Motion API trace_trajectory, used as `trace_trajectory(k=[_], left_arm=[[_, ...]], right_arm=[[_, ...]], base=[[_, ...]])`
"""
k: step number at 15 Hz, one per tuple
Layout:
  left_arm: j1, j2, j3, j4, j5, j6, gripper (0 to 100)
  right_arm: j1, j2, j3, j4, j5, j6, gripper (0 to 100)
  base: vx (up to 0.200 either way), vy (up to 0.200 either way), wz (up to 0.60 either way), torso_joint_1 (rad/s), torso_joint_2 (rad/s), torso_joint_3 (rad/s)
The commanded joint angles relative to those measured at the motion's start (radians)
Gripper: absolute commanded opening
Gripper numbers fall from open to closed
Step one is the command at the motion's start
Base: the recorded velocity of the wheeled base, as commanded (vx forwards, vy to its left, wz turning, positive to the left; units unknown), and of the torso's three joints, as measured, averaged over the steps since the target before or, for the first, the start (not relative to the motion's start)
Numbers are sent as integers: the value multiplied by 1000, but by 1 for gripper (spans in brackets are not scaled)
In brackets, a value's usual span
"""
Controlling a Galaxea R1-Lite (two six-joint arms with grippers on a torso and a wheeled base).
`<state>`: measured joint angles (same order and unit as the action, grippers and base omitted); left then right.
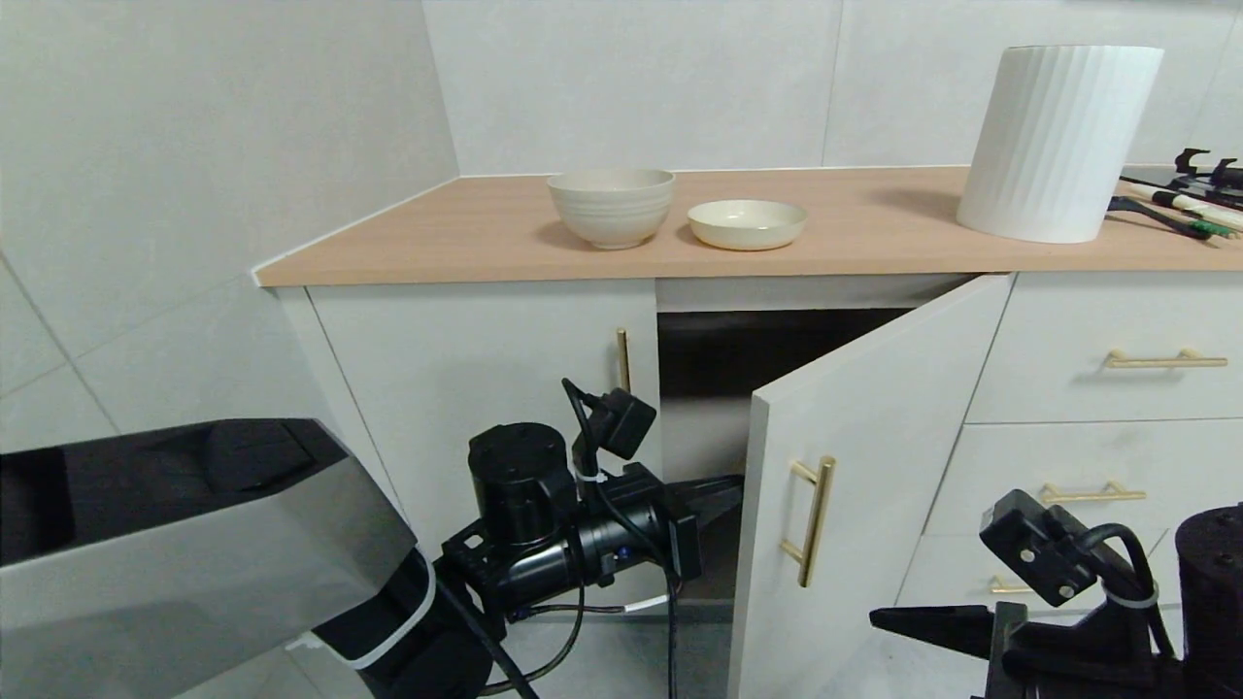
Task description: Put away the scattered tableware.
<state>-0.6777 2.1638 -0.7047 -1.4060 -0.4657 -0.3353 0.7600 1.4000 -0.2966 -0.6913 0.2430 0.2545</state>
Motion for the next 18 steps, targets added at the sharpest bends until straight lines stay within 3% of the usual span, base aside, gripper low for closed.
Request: trace_trajectory(k=[1,4,10,12,15,18], left_arm=[[1,41,-65,13,1,-1,0],[-2,51,-119,56,1,-1,0],[-34,71,-128,61,4,-2,0],[-36,91,-167,68,4,-2,0],[-36,146,-282,116,7,-2,0],[-34,160,-289,117,9,-1,0]], right_arm=[[1,5,1,-1,-2,0,100],[5,-3,2,-1,-7,-1,100],[27,-1,2,-1,-7,-1,100],[28,-1,2,-1,-7,-1,100],[30,-1,2,-1,-7,-3,100],[35,-3,2,-1,-7,-3,100]], base=[[0,0,0,0,0,0],[0,0,0,0,0,0],[-33,0,0,1,0,0],[-200,0,0,12,0,2],[0,0,0,0,0,0],[0,0,0,0,0,0]])
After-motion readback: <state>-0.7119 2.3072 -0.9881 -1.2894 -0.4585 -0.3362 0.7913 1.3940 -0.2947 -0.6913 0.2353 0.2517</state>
